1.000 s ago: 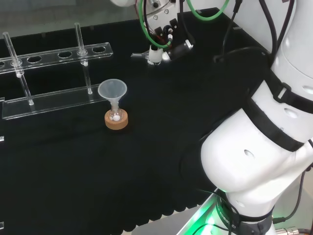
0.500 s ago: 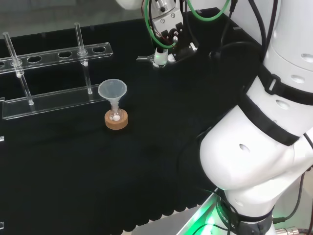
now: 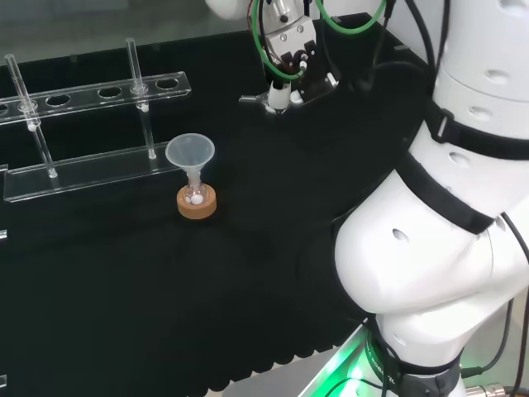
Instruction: Put the weighing funnel back on the table.
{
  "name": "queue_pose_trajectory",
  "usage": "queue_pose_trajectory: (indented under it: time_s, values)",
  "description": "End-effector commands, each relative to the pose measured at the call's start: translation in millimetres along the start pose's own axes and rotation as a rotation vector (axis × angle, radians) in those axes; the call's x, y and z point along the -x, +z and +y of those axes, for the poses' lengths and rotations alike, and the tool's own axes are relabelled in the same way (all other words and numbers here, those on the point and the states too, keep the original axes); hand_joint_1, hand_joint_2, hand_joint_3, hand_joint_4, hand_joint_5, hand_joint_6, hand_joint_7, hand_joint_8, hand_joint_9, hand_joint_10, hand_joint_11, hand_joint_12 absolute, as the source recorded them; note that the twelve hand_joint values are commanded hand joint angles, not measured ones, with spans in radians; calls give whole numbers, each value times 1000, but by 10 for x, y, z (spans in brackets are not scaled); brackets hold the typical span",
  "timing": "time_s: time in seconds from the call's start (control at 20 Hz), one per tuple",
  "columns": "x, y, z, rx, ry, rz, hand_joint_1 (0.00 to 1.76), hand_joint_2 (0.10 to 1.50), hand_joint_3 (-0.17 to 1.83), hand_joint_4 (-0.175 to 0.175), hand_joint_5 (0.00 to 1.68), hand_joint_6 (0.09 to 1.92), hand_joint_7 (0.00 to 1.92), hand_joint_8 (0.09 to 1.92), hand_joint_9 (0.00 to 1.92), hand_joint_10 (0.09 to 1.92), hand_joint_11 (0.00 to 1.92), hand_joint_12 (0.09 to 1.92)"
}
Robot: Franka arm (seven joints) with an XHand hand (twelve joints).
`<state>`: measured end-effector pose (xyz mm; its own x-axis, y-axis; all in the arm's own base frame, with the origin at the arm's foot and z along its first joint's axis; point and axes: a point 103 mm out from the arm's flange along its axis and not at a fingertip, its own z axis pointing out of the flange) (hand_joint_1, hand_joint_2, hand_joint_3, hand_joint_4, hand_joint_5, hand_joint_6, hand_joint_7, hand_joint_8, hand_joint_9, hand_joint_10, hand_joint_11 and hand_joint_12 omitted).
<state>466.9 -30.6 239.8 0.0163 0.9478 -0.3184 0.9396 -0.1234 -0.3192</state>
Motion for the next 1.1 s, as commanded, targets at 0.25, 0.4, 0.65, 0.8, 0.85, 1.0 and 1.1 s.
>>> queue_pose_trajectory:
  time_s: [0.25,0.4,0.65,0.8,0.85,1.0,1.1]
  values:
    - [-186,307,622,-6,-104,-13,1104,725,551,175,1234,700,456,668,745,478,597,1169]
    - [-231,363,710,-14,-113,-16,1104,725,551,175,1233,701,457,668,746,478,598,1169]
    - [-305,479,842,-30,-127,-17,1104,725,550,175,1233,701,457,668,746,478,598,1169]
    - [-348,542,908,-37,-139,-14,1104,726,550,175,1233,702,458,668,746,478,598,1169]
    - [-364,560,929,-38,-143,-13,1104,726,550,175,1233,702,458,669,746,478,598,1168]
    - [-413,624,988,-47,-154,-13,1104,726,550,175,1232,702,460,669,746,478,599,1168]
    - [-443,667,1016,-49,-160,-11,1104,726,550,175,1232,702,460,669,746,477,599,1168]
